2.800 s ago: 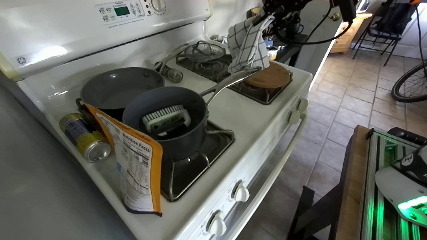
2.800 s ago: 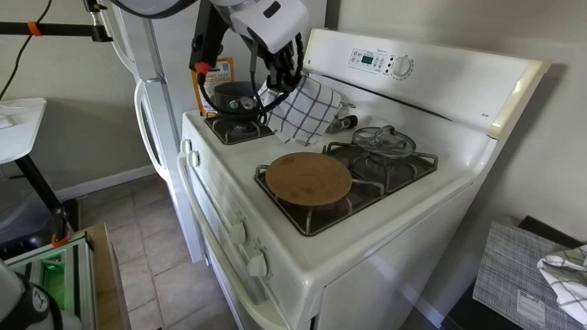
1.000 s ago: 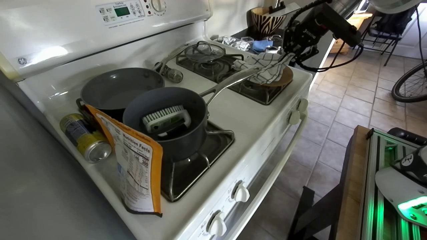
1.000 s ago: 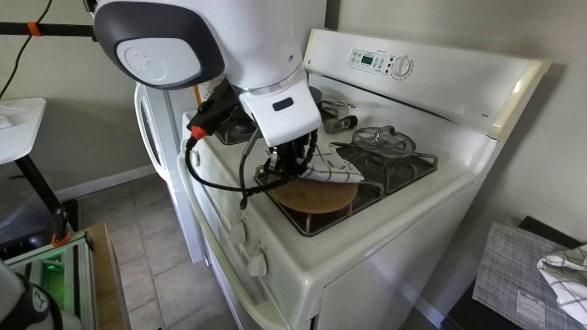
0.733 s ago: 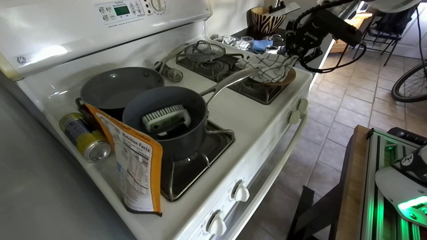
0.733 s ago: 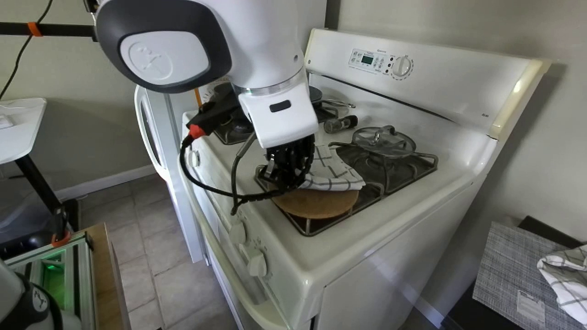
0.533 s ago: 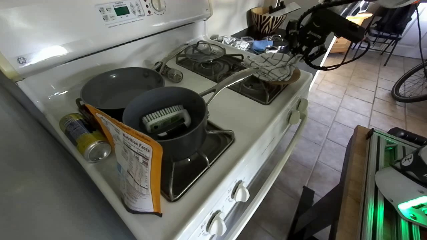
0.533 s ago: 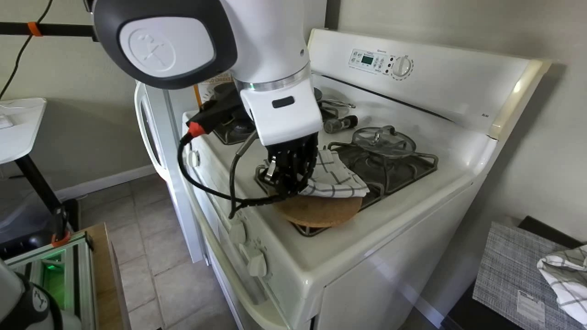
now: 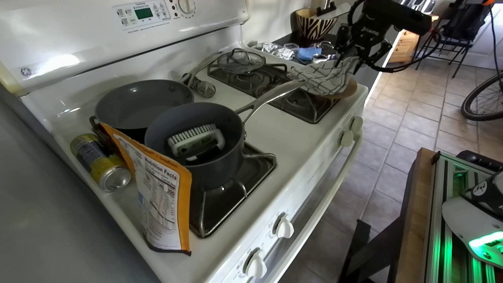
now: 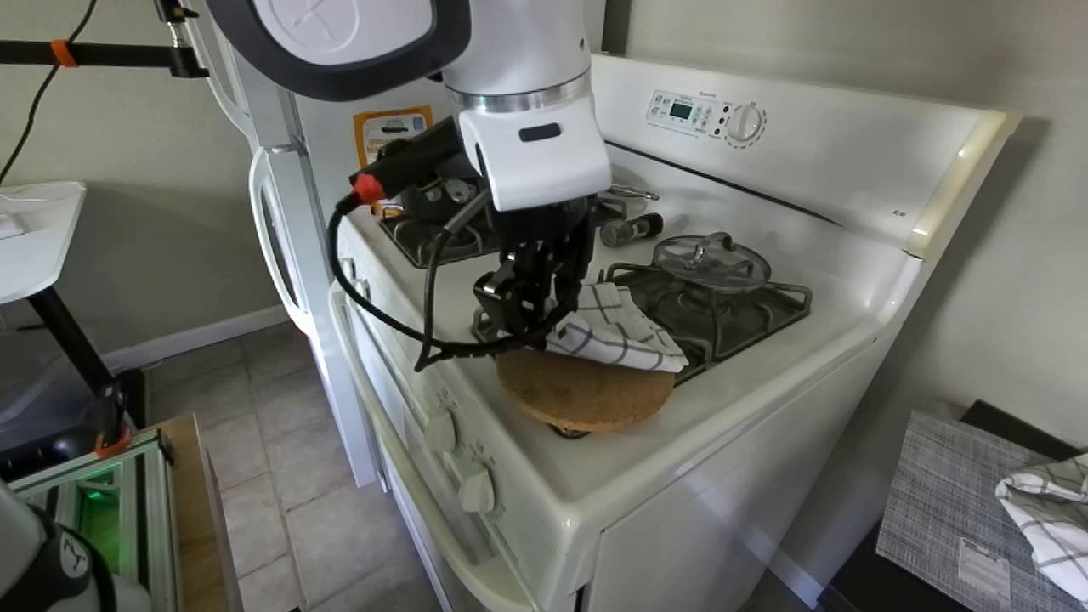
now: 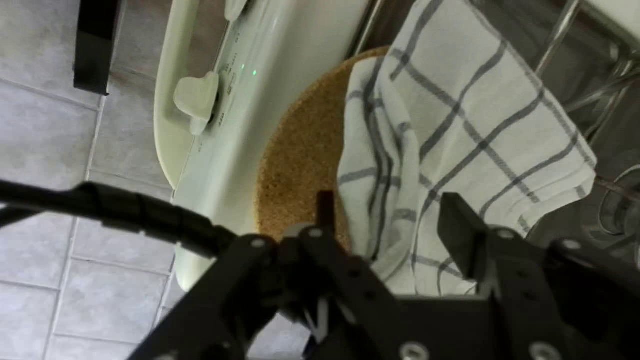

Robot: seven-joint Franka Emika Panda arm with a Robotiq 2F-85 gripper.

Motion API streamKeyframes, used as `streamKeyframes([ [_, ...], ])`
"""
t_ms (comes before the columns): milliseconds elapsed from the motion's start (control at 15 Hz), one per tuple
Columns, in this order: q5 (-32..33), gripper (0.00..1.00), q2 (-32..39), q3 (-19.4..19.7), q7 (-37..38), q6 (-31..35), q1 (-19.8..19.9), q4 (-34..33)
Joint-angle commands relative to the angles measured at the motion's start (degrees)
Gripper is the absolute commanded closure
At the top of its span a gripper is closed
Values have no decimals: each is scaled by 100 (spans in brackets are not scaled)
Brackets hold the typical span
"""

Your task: Take the kitchen towel off of the pot and place down to the right

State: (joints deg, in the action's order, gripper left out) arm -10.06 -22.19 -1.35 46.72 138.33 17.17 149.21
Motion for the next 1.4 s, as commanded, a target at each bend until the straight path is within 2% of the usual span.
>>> streamKeyframes([
  [0, 344, 13, -57, -66, 556, -700, -75, -292],
  [133, 547, 0, -242, -104, 817, -1187, -61, -409],
  [400, 892, 0, -475, -145, 1281, -1934, -78, -684],
  [600, 1078, 0, -634, -165, 1474, -2107, -87, -716],
  [733, 944, 0, -765, 12, 996, -1767, -225, -499],
  [933, 405, 0, -1057, 499, -81, -769, -460, 82],
  [1067, -165, 0, -1192, 779, -540, -319, -571, 354],
  [1133, 211, 0, -834, 439, -173, -673, -330, -64],
  [1333, -98, 0, -992, 625, -532, -467, -352, 174],
])
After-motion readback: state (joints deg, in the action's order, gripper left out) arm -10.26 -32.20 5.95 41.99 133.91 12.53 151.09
